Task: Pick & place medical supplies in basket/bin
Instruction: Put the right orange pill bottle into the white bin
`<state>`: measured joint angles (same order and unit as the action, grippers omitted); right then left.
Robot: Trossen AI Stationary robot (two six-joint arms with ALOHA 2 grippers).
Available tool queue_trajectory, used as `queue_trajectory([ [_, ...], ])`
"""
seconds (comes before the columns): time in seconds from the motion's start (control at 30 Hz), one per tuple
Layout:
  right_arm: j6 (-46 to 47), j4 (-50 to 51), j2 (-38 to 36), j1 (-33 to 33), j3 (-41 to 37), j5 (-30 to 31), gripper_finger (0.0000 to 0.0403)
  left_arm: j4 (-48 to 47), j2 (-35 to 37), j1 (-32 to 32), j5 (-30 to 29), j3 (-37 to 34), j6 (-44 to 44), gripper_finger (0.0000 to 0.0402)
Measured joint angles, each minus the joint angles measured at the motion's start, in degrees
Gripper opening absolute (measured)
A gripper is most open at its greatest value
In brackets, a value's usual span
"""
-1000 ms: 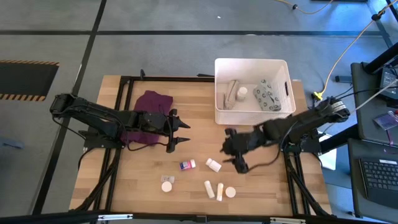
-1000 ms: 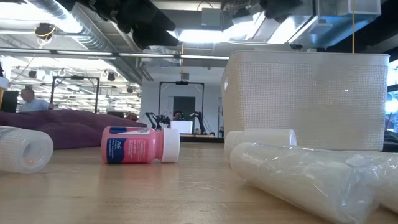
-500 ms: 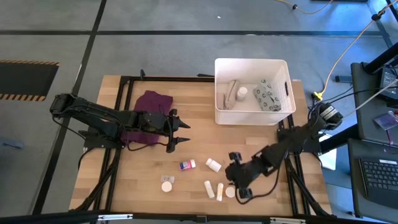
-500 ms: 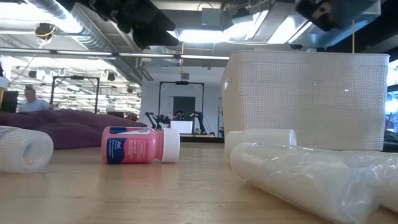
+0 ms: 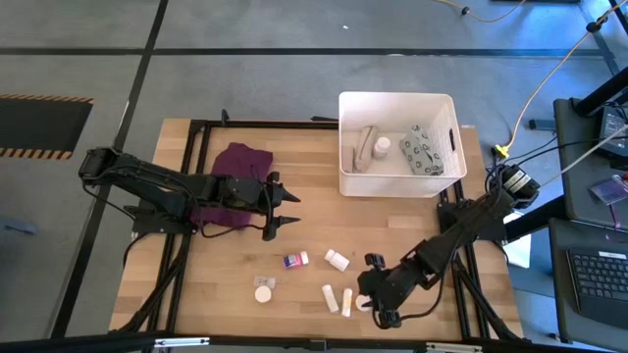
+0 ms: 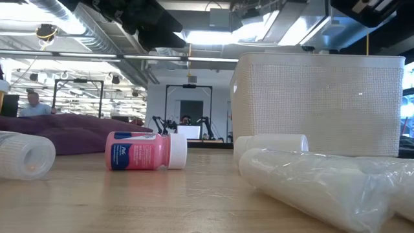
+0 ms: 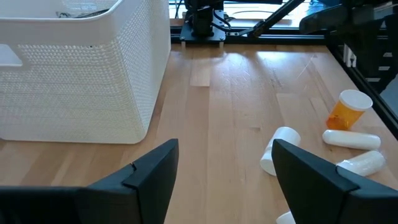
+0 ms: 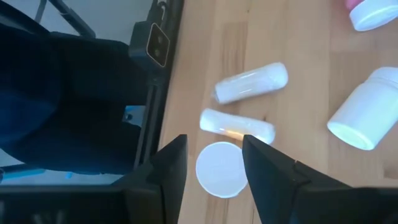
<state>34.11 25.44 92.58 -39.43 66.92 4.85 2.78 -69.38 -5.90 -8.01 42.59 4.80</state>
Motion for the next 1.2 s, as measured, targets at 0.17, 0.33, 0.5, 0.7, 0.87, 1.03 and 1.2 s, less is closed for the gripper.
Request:
queue_trajectory([
  [0.17,0.00,-0.01,-0.02,0.21,0.00,0.02,0.0174,0.01,0.00,0.01,0.00,0.00,0.00,0.0251],
  [0.33,0.06,0.03,-0.02,0.23,0.00,0.04,0.0250,0.01,0.00,0.00,0.00,0.00,0.00,0.0251],
  [0.5,0.33,0.01,-0.02,0.17,0.00,0.04,0.0326,0.01,0.00,-0.02,0.00,0.00,0.00,0.0251],
  [0.7,5.59,-2.15,-0.08,-0.87,0.04,0.49,0.0359,0.01,0.00,0.00,-0.02,0.00,0.00,0.0251],
  [0.87,6.66,0.14,0.25,-1.30,0.08,4.19,0.0361,0.02,0.00,-0.02,-0.02,0.00,0.00,0.0251],
  [1.03,4.59,2.12,3.38,-1.30,0.11,5.74,0.0361,0.03,0.00,0.01,-0.02,0.00,0.00,0.0251],
  [1.2,4.63,1.85,7.26,-1.82,0.11,5.62,0.0361,0.20,0.00,0.00,-0.02,0.00,0.00,0.0251],
])
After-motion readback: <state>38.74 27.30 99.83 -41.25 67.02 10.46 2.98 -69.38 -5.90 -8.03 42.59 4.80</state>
